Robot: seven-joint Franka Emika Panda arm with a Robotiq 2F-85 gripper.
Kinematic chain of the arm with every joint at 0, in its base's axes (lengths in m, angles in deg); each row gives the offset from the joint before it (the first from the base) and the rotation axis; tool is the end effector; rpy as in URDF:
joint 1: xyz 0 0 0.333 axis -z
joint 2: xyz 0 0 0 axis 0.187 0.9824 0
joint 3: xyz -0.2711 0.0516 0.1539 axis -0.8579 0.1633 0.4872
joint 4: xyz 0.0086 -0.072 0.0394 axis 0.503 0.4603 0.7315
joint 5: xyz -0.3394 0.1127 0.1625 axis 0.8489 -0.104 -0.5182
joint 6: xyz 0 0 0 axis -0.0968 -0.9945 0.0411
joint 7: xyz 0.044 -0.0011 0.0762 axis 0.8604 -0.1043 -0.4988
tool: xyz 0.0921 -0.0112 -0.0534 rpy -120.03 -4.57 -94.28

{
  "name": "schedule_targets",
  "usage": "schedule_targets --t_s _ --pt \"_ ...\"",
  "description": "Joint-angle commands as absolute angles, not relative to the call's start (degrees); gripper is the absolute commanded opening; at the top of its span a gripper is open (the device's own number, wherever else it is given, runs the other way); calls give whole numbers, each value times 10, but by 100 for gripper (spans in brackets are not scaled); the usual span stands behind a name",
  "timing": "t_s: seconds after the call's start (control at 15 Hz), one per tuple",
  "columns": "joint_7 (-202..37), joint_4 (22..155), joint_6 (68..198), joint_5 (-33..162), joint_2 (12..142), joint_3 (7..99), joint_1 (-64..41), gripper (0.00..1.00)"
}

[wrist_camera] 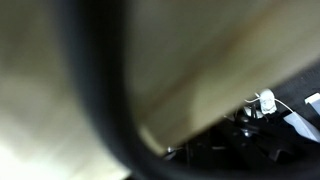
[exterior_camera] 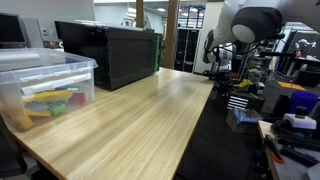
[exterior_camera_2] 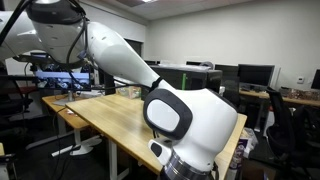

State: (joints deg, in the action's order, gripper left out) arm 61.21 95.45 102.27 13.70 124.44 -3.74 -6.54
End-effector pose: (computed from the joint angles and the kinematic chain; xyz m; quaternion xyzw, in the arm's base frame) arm 0.3483 -0.4978 0.1487 -0.4280 -0.8817 -0.0585 0.1900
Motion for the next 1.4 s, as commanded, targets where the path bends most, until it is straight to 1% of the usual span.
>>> schedule_targets --t_s 0.0,0.47,1.33 --pt "634 929 1025 105 1269 -34 -65 0" --pt "634 935 1030 112 1259 -31 -70 0" --pt "634 927 1025 111 1286 -33 -77 0"
